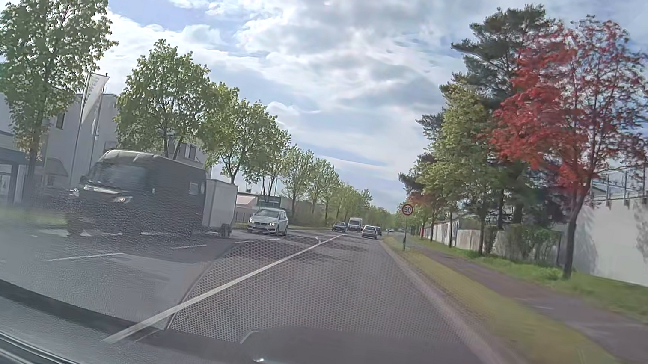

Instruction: Follow the waypoints while adhering to traffic rules and regulations

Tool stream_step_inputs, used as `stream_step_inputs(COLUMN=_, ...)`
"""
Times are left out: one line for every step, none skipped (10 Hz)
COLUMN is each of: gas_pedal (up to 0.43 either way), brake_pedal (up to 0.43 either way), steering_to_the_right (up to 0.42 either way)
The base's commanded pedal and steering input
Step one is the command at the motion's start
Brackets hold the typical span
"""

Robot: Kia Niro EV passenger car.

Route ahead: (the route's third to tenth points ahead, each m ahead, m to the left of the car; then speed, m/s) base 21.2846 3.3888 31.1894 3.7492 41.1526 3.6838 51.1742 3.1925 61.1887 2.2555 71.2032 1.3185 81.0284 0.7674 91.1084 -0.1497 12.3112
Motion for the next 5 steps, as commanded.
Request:
stream_step_inputs(gas_pedal=0.197, brake_pedal=0.0, steering_to_the_right=-0.003)
stream_step_inputs(gas_pedal=0.197, brake_pedal=0.0, steering_to_the_right=-0.003)
stream_step_inputs(gas_pedal=0.197, brake_pedal=0.0, steering_to_the_right=-0.003)
stream_step_inputs(gas_pedal=0.197, brake_pedal=0.0, steering_to_the_right=-0.003)
stream_step_inputs(gas_pedal=0.197, brake_pedal=0.0, steering_to_the_right=-0.003)
